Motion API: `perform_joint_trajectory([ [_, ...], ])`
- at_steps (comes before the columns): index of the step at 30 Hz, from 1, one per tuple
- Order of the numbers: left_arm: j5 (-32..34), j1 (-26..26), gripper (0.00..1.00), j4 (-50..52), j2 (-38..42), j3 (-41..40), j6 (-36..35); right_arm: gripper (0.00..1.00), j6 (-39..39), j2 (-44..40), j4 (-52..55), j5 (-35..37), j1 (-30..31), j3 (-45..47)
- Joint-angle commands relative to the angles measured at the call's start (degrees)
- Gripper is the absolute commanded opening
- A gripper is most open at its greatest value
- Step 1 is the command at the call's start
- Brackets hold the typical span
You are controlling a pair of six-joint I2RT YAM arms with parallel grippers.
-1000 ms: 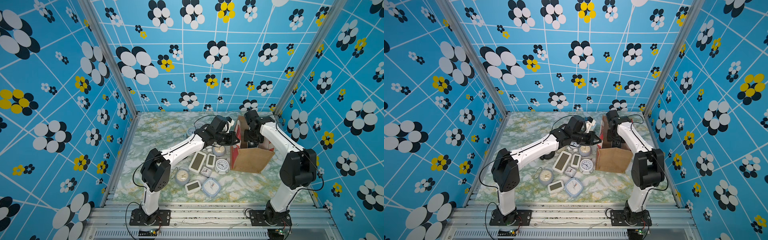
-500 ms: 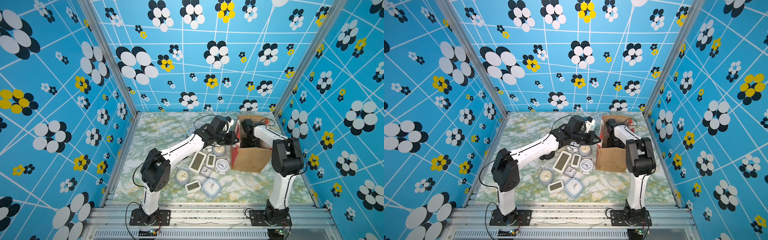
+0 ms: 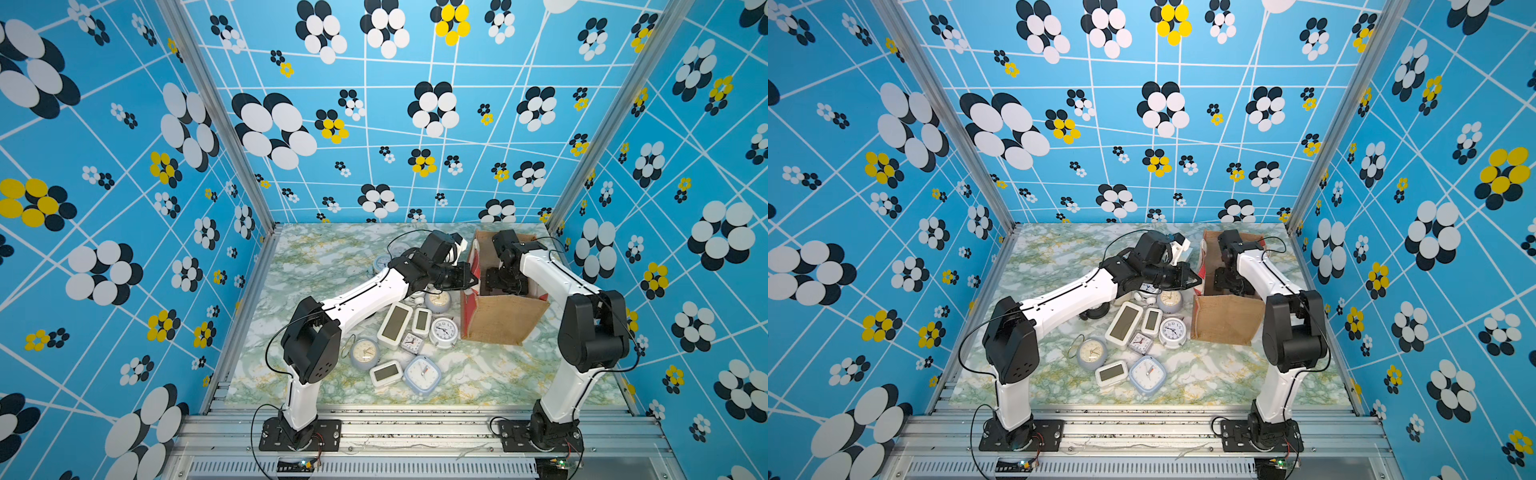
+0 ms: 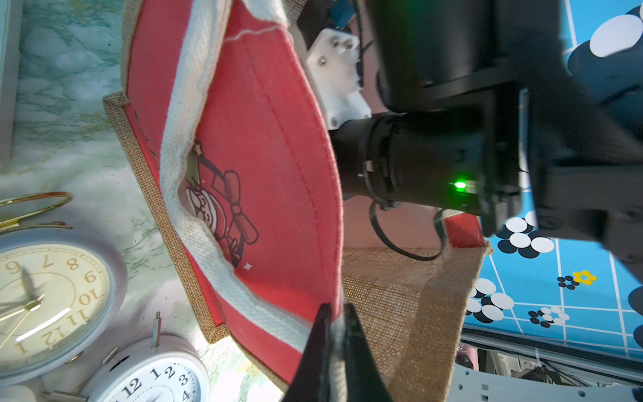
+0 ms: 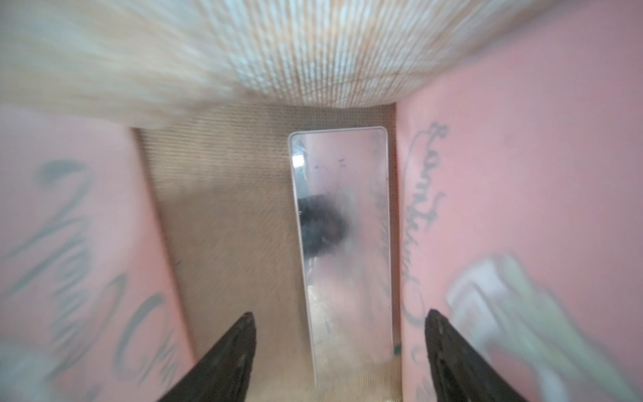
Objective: Put the alarm clock into the canvas bag
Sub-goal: Place the alarm at the canvas bag, then pick up the alarm from the center of the board.
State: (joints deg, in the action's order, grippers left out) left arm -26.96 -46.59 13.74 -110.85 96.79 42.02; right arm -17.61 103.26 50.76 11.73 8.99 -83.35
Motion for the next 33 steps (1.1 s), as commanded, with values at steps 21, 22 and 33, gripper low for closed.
perform_joint_trajectory([
  [21,2.32,0.30,0.24,4.57,-0.16,4.19,-4.68,0.54,2.93,-22.51,12.97,-8.44,-9.77,-8.90],
  [22,2.49,0.29,0.25,4.71,-0.07,4.28,-4.88,0.53,2.98,-22.98,12.63,-9.20,-10.08,-6.59],
  [33,4.53,0.86,0.31,7.11,0.88,5.18,-7.69,0.35,4.70,-23.83,9.43,-7.54,-11.98,-0.18],
])
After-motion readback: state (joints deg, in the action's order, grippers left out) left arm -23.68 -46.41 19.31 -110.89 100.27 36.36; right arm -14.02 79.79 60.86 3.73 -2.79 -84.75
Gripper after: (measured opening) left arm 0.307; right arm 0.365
